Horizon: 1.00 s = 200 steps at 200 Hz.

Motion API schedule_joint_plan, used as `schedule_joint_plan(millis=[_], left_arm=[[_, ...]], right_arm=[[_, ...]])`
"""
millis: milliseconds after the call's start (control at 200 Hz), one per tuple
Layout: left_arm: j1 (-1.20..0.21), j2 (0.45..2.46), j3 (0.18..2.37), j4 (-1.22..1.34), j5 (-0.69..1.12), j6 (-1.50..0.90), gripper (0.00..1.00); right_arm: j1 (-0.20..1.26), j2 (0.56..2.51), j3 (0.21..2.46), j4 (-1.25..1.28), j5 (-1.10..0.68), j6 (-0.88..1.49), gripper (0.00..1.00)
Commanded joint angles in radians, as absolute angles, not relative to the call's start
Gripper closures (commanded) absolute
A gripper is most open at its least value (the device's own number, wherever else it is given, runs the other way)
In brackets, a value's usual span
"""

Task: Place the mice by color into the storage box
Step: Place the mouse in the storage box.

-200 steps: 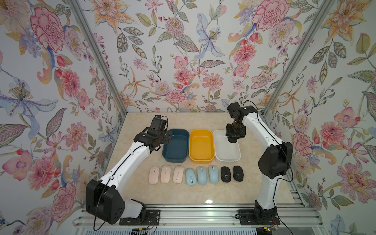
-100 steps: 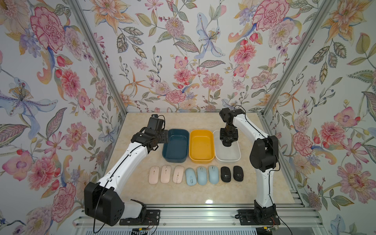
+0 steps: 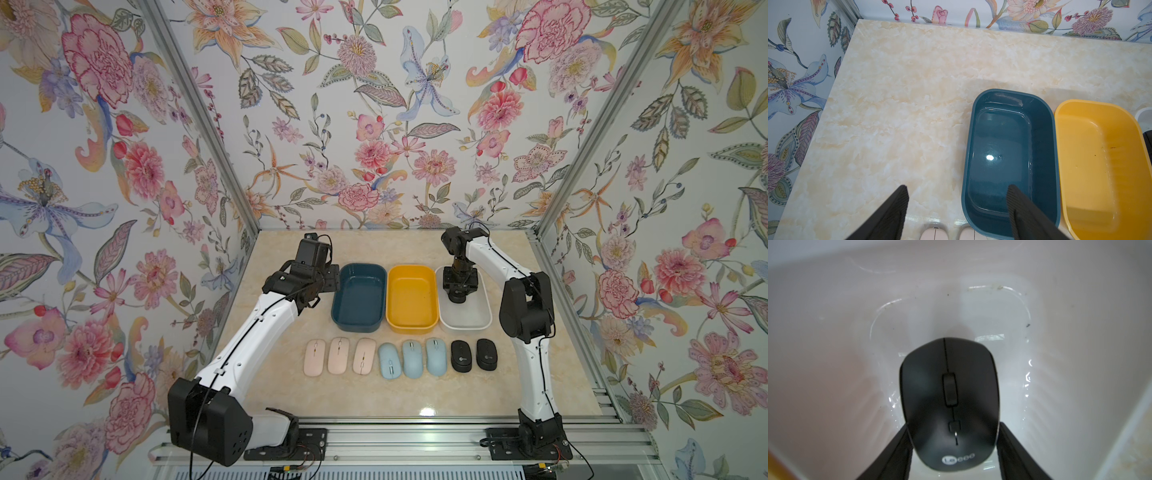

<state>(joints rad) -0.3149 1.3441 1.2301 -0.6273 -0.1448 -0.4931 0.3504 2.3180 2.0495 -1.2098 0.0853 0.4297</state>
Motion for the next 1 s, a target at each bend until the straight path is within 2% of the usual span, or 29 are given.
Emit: schedule_joint_plan(millis=[0, 75, 400, 550, 760, 995], left_arm=[[-0.302, 1.315, 1.214, -0.650, -0.132, -0.475, 0.22], [-0.299, 1.312, 1.213, -0.652, -0.133, -0.472, 0.22], [-0.286, 1.303, 1.213, -0.658, -0.129, -0.469, 0.22], [-0.284, 1.302, 1.215, -0.659, -0.130, -0.466, 0.22], [-0.282, 1.314, 1.239, -0.658, -0.122, -0.461, 0.22], [-0.283, 1.324, 1.274, -0.661, -0.111, -0.451, 0.22]], right_arm=[[0.358, 2.346, 2.088, -1.213, 0.080, 0.427, 0.42], [0.358, 2.356, 2.092, -1.210, 0.080, 0.427, 0.40], [0.359, 2.380, 2.106, -1.209, 0.082, 0.419, 0.21], [0.360, 2.363, 2.133, -1.235, 0.097, 0.417, 0.22], [0.363, 2.225, 2.124, -1.273, 0.157, 0.404, 0.23], [0.363, 1.939, 1.860, -1.257, 0.226, 0.441, 0.24]])
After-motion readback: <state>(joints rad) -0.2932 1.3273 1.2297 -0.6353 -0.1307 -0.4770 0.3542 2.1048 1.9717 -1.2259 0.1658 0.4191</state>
